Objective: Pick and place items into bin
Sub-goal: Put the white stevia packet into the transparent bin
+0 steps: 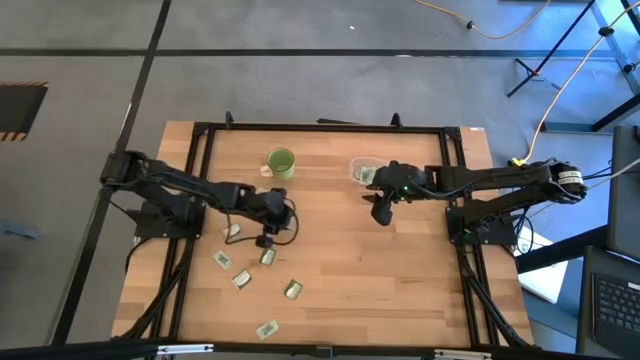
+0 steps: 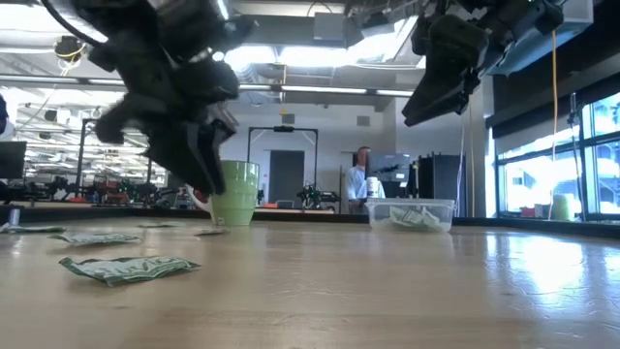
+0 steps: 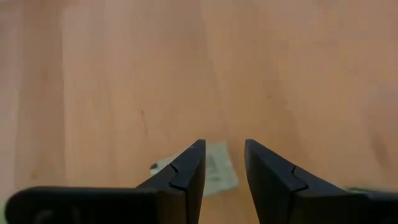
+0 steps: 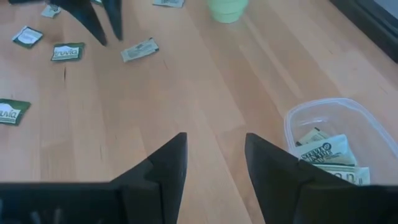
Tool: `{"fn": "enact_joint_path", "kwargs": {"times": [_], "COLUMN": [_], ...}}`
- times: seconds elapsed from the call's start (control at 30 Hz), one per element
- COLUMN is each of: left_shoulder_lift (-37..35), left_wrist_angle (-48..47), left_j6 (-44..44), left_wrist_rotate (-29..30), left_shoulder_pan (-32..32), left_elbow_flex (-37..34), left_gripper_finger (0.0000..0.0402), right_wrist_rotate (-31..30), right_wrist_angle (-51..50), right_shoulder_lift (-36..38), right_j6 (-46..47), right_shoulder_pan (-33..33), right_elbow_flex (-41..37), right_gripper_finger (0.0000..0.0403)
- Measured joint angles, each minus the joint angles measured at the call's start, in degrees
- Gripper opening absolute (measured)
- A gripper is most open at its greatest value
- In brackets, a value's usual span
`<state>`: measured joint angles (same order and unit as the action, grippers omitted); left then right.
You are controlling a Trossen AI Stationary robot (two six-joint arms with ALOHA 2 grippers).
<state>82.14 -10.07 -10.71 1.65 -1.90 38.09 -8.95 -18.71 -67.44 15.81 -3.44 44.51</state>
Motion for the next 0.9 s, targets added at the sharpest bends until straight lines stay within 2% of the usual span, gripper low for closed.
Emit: {"fn": "enact_joint_path", "kwargs": {"times": [0.07,0.33,0.6,0.9], "left_shoulder_lift": [2.9,11.3,13.3,13.4], "left_wrist_angle": [0.1,-1.8,-3.1,-4.2], "left_j6": [0.0,1.4,3.6,5.5], "left_wrist_rotate": [1.4,0.1,0.0,-0.2], "left_shoulder_pan": [0.0,0.0,0.0,0.0], "left_elbow_flex": [1.2,4.3,4.7,4.7], "left_gripper_finger": [0.0109,0.0107,0.0097,0.0063], "right_wrist_rotate": [0.0,0.0,0.0,0.0], "right_wrist_angle": [0.1,0.1,0.2,0.1], "right_shoulder_lift": [0.0,0.0,0.0,0.0], "right_j6": [0.0,0.2,0.2,0.2], "right_shoulder_pan": [0.0,0.0,0.0,0.0], "right_elbow_flex": [0.0,0.0,0.0,0.0], "right_gripper_finger": [0.0165,0.0165,0.0165,0.0165]}}
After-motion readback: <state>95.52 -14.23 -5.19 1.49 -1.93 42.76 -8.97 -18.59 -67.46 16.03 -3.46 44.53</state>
